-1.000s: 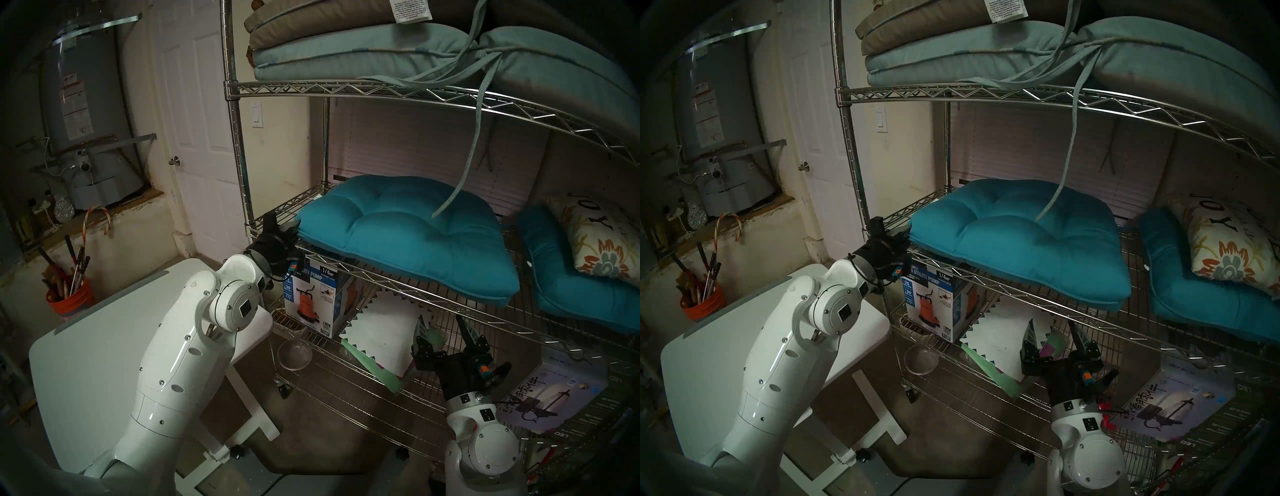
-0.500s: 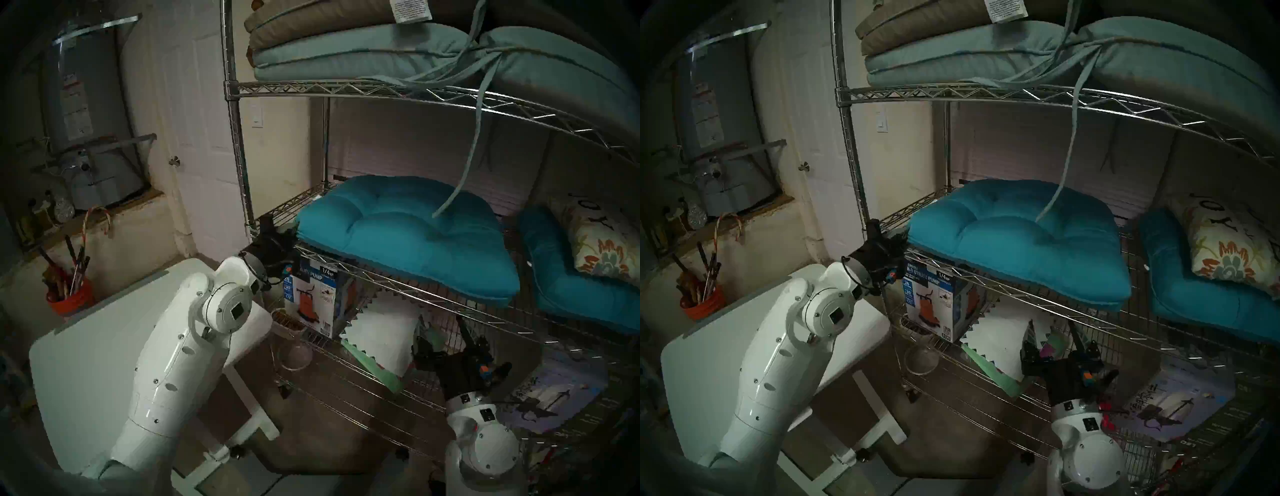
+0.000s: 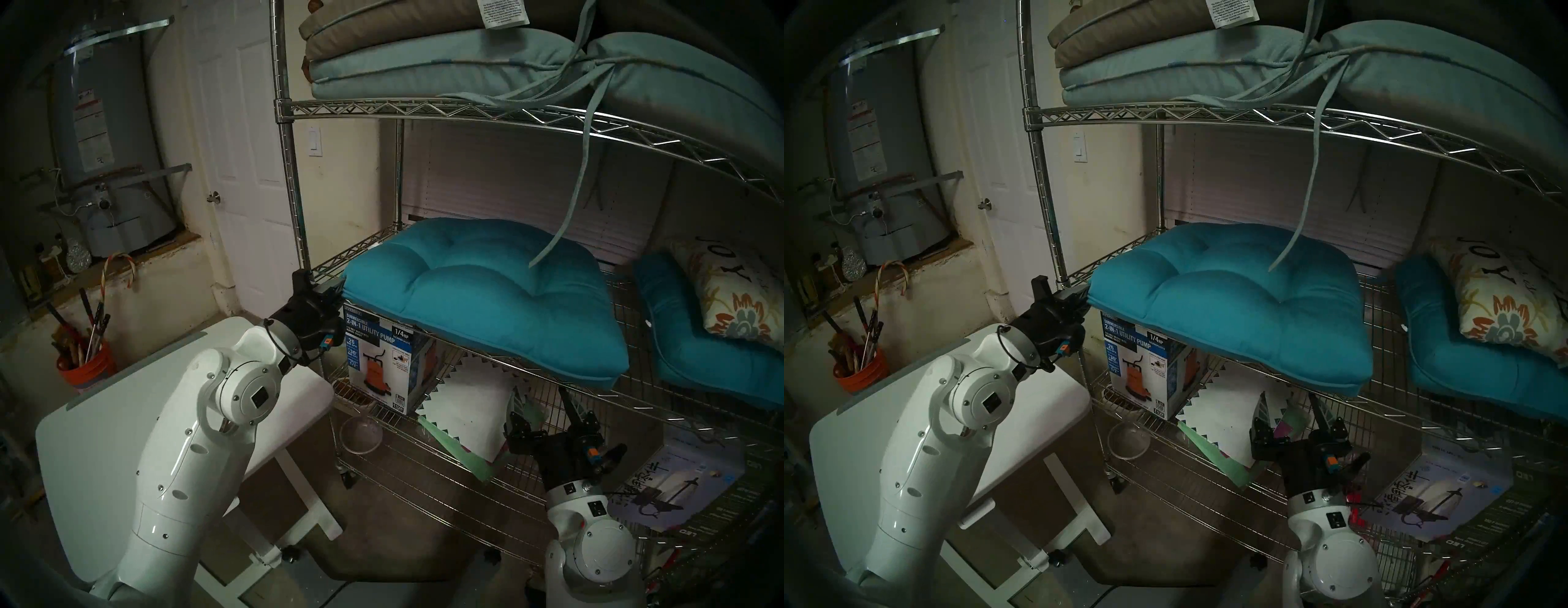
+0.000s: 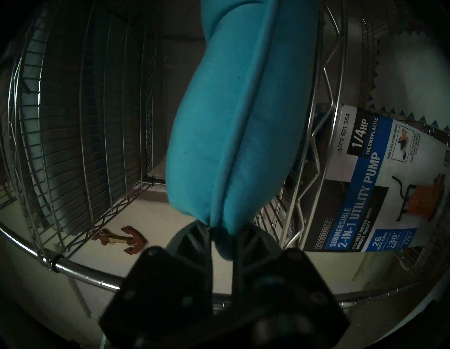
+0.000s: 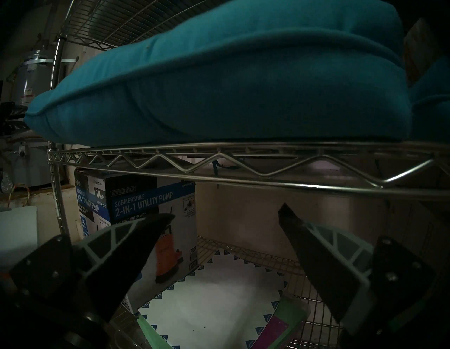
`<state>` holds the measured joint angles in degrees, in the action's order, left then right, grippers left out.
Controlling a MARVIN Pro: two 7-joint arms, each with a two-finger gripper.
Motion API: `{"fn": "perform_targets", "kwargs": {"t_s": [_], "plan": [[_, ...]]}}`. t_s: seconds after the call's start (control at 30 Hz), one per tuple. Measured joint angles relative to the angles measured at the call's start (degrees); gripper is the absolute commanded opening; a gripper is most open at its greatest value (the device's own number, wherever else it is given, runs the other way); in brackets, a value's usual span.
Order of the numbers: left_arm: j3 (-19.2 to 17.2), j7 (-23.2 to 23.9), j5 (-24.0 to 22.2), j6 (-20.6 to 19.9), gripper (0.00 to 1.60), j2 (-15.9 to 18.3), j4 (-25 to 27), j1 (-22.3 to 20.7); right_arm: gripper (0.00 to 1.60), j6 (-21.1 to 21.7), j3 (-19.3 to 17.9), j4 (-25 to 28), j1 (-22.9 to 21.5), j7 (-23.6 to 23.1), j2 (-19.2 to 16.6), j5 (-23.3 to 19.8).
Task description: Take cushion off the shelf
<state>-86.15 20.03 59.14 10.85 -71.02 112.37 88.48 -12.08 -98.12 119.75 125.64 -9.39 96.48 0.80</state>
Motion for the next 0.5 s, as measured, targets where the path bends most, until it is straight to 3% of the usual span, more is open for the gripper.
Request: {"fn": "perform_targets", "kwargs": {"t_s": [0.3, 0.5], "plan": [[-6.6, -0.4, -1.6, 1.7, 0.0, 2.0, -0.3, 1.6, 1.6, 0.0, 0.0, 0.0, 0.0, 0.0, 0.0, 0.0], [-8.9, -0.4, -2.7, 2.9, 0.0, 2.7, -0.4, 1.9, 1.6, 0.0, 0.0, 0.0, 0.0, 0.0, 0.0, 0.0]]}}
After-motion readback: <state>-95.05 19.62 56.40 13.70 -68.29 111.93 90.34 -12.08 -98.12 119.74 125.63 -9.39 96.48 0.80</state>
